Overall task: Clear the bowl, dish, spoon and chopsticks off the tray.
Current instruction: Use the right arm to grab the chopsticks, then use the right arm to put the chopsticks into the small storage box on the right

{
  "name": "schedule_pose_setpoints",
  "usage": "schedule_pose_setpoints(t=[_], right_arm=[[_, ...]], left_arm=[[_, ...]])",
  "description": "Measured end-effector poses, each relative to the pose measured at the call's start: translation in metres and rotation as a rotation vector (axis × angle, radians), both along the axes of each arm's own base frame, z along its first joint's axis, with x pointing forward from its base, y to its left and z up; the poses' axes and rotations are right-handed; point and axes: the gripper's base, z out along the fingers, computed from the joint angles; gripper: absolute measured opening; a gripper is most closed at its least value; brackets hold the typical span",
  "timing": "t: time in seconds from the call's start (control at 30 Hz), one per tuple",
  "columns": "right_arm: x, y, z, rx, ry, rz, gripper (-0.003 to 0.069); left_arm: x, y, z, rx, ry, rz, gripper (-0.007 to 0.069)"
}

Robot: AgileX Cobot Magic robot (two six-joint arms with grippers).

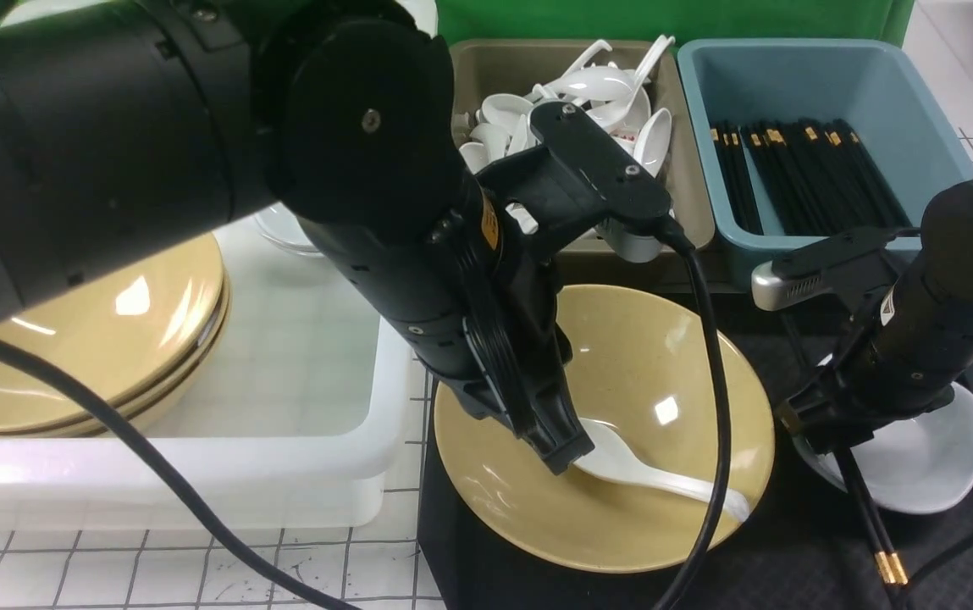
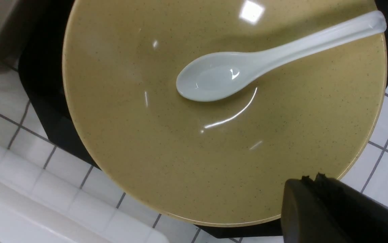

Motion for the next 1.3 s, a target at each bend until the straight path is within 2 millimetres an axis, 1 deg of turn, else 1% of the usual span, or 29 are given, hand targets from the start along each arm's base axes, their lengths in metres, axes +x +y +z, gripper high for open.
schedule_pose_setpoints(t=[0.03, 0.07, 0.1, 0.17, 0.23, 0.27, 0.47, 0.5, 0.6, 0.7, 0.73, 0.77, 0.8, 0.87, 0.9, 0.93, 1.0, 1.07, 1.13, 1.17, 1.2, 1.23, 1.3], right_arm=[[0.0, 0.0, 0.0, 0.0, 0.0, -0.001, 0.039], [0.0, -0.001, 0.0, 0.0, 0.001, -0.002, 0.0356], [0.0, -0.001, 0.0, 0.0, 0.001, -0.002, 0.0336], [0.0, -0.001, 0.0, -0.001, 0.003, -0.002, 0.0261], [0.0, -0.001, 0.0, 0.0, 0.003, -0.004, 0.0204], [0.0, -0.001, 0.0, -0.002, 0.005, -0.004, 0.0155], [-0.004, -0.002, 0.002, -0.007, 0.035, -0.023, 0.0152], [-0.007, -0.003, 0.005, -0.011, 0.044, -0.018, 0.0152], [-0.016, -0.005, 0.029, -0.002, 0.001, -0.011, 0.0152], [-0.021, -0.007, 0.066, 0.023, -0.111, 0.005, 0.0152], [-0.021, -0.007, 0.081, 0.032, -0.163, 0.017, 0.0152], [-0.019, -0.006, 0.091, 0.039, -0.198, 0.024, 0.0152], [-0.016, -0.006, 0.104, 0.049, -0.245, 0.026, 0.0152], [-0.003, -0.007, 0.133, 0.074, -0.35, 0.015, 0.0152], [0.005, -0.008, 0.144, 0.084, -0.396, 0.005, 0.0152], [0.014, -0.009, 0.153, 0.093, -0.434, -0.01, 0.0152], [0.031, -0.013, 0.166, 0.108, -0.493, -0.043, 0.0152], [0.048, -0.016, 0.173, 0.127, -0.542, -0.083, 0.0152], [0.073, -0.021, 0.178, 0.153, -0.603, -0.139, 0.0152], [0.08, -0.022, 0.178, 0.158, -0.613, -0.152, 0.0152], [0.093, -0.025, 0.177, 0.17, -0.64, -0.176, 0.0152], [0.096, -0.025, 0.174, 0.171, -0.638, -0.18, 0.0152], [0.123, -0.031, 0.17, 0.201, -0.695, -0.232, 0.0152]], left_arm=[[0.0, 0.0, 0.0, 0.0, 0.0, 0.0, -0.0013], [0.0, 0.0, 0.0, 0.001, -0.001, 0.0, -0.0013], [0.0, 0.0, 0.0, 0.001, -0.001, 0.0, -0.0013], [0.0, 0.0, 0.0, 0.0, -0.001, 0.0, -0.0013], [0.0, 0.0, 0.0, -0.001, -0.002, 0.0, -0.0013], [0.0, 0.0, 0.0, -0.002, -0.004, 0.0, -0.0013], [0.001, 0.0, 0.0, 0.001, -0.007, 0.0, -0.0013], [0.001, 0.0, 0.0, 0.001, -0.007, 0.0, -0.0013], [0.002, -0.001, 0.001, -0.011, -0.021, 0.001, -0.0013], [0.006, -0.005, 0.003, -0.06, -0.063, 0.011, -0.0013], [0.011, -0.009, 0.005, -0.097, -0.098, 0.019, -0.0013], [0.014, -0.011, 0.007, -0.115, -0.114, 0.024, -0.0013], [0.021, -0.015, 0.011, -0.143, -0.139, 0.035, -0.0013], [0.043, -0.025, 0.02, -0.191, -0.167, 0.073, -0.0013], [0.055, -0.029, 0.03, -0.226, -0.187, 0.096, -0.0013], [0.066, -0.033, 0.033, -0.24, -0.194, 0.111, -0.0013], [0.087, -0.037, 0.044, -0.287, -0.223, 0.145, -0.0013], [0.102, -0.04, 0.054, -0.322, -0.256, 0.165, -0.0013], [0.117, -0.043, 0.065, -0.359, -0.296, 0.18, -0.0013], [0.12, -0.043, 0.07, -0.371, -0.311, 0.184, -0.0013], [0.124, -0.043, 0.072, -0.382, -0.323, 0.19, -0.0013], [0.124, -0.043, 0.073, -0.383, -0.326, 0.19, -0.0013], [0.127, -0.043, 0.08, -0.406, -0.355, 0.194, -0.0013]])
